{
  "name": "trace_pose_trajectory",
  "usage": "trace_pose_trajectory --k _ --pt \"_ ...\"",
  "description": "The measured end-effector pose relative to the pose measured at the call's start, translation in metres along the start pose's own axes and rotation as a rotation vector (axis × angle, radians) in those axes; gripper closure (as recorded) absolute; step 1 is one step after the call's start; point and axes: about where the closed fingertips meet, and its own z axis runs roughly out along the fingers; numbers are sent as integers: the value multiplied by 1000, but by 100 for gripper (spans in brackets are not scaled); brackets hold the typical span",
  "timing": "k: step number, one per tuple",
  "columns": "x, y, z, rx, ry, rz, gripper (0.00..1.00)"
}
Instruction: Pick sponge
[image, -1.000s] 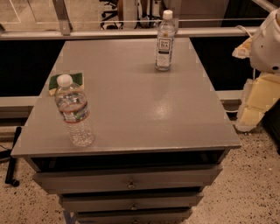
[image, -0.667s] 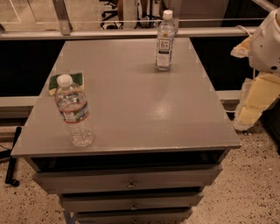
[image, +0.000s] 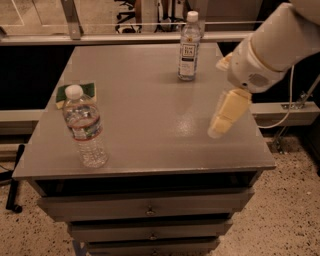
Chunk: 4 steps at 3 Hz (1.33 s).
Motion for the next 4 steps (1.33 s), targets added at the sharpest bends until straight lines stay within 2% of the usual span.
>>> trace_pose_trajectory --k 1,2,3,4 --pt "-35 -32 54 18 -113 -15 0" --pt "-35 -32 54 18 -113 -15 0" --pt "-44 -40 69 18 -156 -15 0" --pt "-67 -63 95 28 -219 -37 0"
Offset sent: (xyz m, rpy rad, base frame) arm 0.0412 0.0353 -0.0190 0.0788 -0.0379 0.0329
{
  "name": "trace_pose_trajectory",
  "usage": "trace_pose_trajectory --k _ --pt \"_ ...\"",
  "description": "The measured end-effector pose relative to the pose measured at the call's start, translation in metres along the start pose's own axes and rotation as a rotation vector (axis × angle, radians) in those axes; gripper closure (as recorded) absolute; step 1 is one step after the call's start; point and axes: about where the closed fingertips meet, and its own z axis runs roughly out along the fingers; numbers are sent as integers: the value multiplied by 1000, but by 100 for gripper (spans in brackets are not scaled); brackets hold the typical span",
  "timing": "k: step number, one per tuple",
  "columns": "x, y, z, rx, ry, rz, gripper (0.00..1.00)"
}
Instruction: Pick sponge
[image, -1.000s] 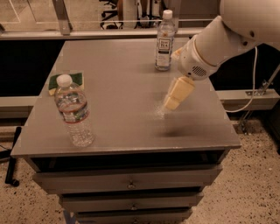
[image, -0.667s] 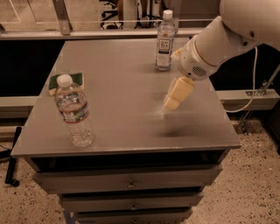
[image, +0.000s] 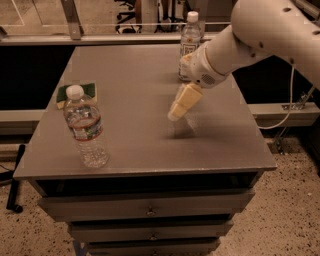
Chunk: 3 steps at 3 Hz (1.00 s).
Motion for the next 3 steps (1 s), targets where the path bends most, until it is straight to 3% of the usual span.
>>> trace_pose_trajectory --k 1,2,3 --pt "-41 -25 35 -15 -97 -36 0" --pt "-87 -26 62 -73 -213 -49 0" --pt "-130 -17 90 -166 -355 -41 0"
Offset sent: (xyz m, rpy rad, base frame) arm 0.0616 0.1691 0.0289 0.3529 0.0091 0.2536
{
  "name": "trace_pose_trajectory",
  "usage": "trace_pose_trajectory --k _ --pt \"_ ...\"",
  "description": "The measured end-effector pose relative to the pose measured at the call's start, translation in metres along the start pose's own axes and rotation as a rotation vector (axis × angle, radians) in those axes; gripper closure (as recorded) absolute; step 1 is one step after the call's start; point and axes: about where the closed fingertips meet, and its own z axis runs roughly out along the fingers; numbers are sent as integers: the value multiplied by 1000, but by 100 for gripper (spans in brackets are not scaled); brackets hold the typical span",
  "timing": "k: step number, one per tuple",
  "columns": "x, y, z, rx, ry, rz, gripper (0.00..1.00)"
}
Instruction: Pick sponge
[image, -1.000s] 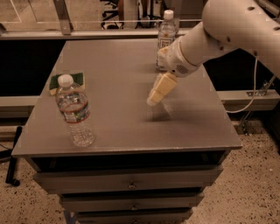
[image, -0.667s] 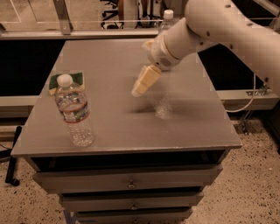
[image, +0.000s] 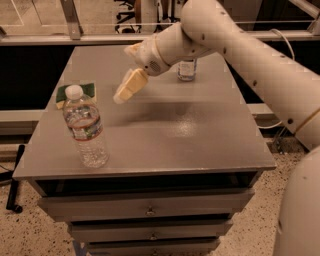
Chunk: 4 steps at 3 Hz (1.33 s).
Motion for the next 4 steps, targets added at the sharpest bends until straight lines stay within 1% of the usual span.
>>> trace_pose_trajectory --k 1,2,3,4 --pt "-20 5 46 -73 -126 38 0" --pt "-31 7 88 -92 -210 46 0" --pt "-37 3 118 -63 -244 38 0" --pt "-33 1 137 -28 -234 36 0"
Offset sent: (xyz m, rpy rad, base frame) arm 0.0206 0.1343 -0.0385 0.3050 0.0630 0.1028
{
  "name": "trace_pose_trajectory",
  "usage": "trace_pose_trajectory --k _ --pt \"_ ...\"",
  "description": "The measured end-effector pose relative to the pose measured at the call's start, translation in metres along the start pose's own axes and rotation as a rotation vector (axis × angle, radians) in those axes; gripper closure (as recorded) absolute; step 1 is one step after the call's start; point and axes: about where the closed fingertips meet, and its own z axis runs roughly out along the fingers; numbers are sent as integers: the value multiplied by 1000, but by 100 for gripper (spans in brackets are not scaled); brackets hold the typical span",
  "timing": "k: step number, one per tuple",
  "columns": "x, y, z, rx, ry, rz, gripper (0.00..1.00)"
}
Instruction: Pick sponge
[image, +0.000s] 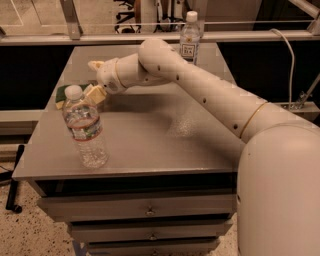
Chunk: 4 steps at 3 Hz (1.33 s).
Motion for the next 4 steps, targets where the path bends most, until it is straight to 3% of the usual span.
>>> trace_pose_trajectory --k 1,2,3,4 --pt "9 -1 10 20 22 7 17" --pt "13 -7 6 41 29 26 48" --pt "12 -10 -1 53 17 45 72" --pt "-5 -12 -27 61 -23 48 95"
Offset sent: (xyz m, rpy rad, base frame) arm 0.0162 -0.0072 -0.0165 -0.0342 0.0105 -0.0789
